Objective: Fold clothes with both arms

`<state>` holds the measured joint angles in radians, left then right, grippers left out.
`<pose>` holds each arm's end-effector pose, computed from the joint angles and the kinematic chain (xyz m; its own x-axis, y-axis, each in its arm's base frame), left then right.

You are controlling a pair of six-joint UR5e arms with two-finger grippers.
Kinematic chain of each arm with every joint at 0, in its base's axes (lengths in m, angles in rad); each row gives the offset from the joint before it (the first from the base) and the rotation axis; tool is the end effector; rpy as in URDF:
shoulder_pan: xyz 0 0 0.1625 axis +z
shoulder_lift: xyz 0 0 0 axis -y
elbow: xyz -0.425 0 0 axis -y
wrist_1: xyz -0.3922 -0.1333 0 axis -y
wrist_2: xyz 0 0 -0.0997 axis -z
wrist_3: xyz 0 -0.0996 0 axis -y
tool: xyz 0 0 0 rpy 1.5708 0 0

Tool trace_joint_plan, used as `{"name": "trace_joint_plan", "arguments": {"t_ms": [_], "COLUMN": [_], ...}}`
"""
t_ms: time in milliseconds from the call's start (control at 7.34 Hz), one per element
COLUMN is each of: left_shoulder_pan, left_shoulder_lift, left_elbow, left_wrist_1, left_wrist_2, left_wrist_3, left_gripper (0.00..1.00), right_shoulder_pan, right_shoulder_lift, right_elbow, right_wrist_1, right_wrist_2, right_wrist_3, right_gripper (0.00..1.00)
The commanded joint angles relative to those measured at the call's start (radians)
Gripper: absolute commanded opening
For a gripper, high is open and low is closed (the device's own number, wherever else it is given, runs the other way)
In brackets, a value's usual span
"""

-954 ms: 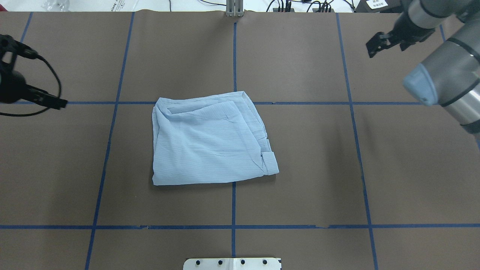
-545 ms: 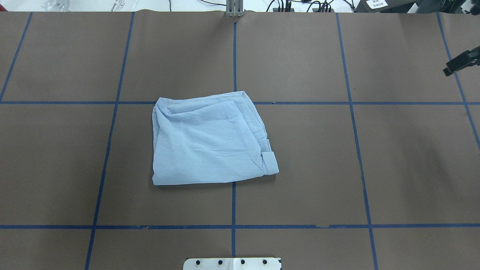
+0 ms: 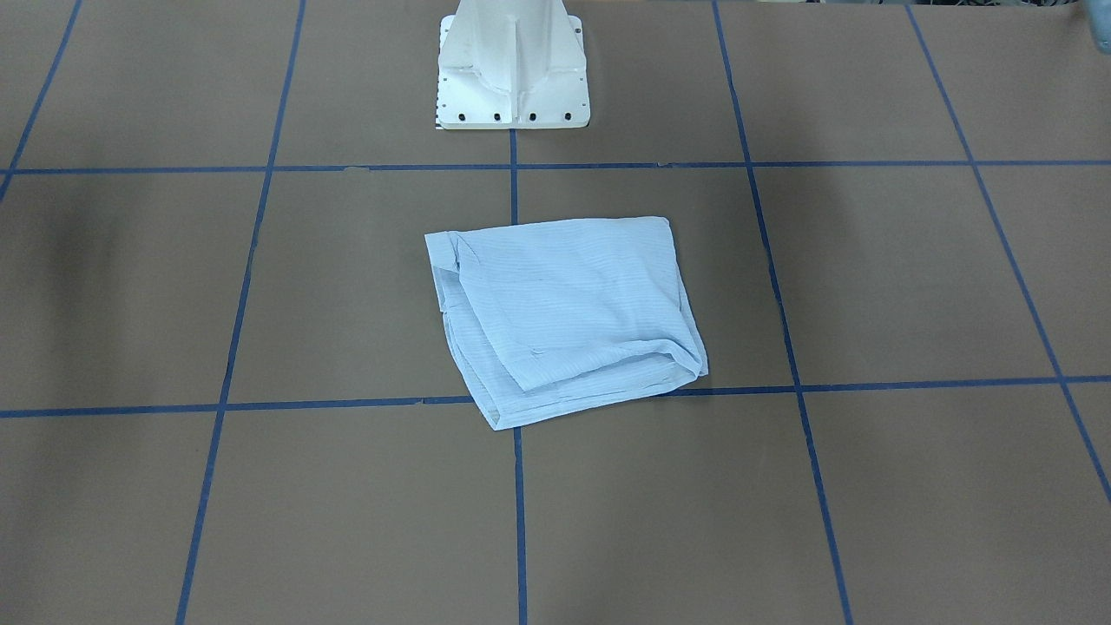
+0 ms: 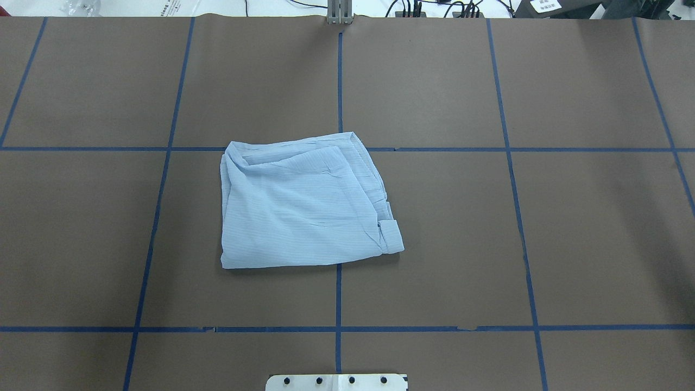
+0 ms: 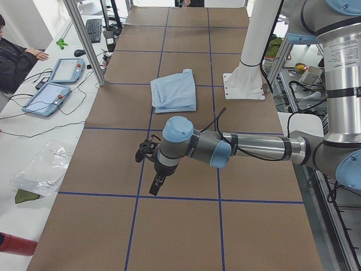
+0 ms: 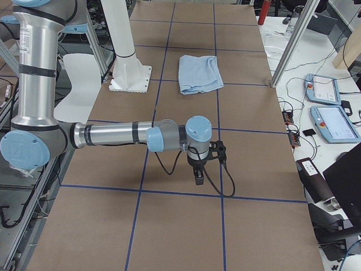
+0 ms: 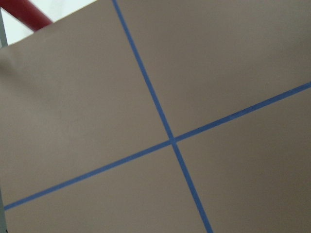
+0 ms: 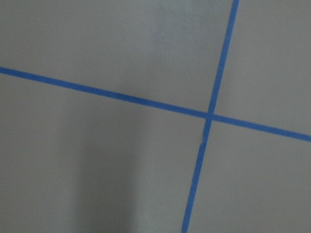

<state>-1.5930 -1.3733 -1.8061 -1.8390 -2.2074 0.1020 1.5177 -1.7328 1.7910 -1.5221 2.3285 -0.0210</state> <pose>-0.0836 -0.4260 0.6107 0.8059 0.2574 -0.5332 -0.0612 0.9319 0.3574 0.0419 -0.4327 0.6204 0.7202 -0.1326 0.6809 0.0679 0.9903 0.1210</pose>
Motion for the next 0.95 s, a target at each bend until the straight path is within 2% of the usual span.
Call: {"name": "trace_joint_plan", "arguments": {"t_ms": [0, 136, 273, 409, 545, 818], "left_shoulder_pan": [-0.018, -0.018, -0.019, -0.019, -0.018, -0.018], "left_shoulder_lift": [-0.01, -0.015, -0.004, -0.004, -0.012, -0.01], "left_elbow": [0.011, -0.014, -0.038, -0.048, -0.044, -0.029], "left_wrist_1": [0.112, 0.207, 0.233, 0.244, 0.244, 0.238], "left_wrist_2": [-0.006, -0.008, -0.008, -0.009, -0.011, -0.015], "left_wrist_3": [0.01, 0.011, 0.015, 0.015, 0.004, 0.001], "left_gripper": [1.0, 1.0, 1.0, 1.0, 1.0, 1.0], "right_shoulder_pan": [0.054, 0.093, 0.101, 0.075, 0.041, 0.038], "right_shoulder_lift": [-0.062, -0.068, -0.098, -0.102, -0.099, -0.108], "right_elbow": [0.016, 0.03, 0.071, 0.076, 0.076, 0.062], "right_wrist_1": [-0.012, -0.016, -0.015, -0.015, -0.015, -0.015], "right_wrist_2": [0.041, 0.06, 0.045, 0.025, -0.044, -0.032], "right_wrist_3": [-0.002, -0.002, -0.003, -0.007, -0.008, -0.005], "right_gripper": [1.0, 1.0, 1.0, 1.0, 1.0, 1.0]}}
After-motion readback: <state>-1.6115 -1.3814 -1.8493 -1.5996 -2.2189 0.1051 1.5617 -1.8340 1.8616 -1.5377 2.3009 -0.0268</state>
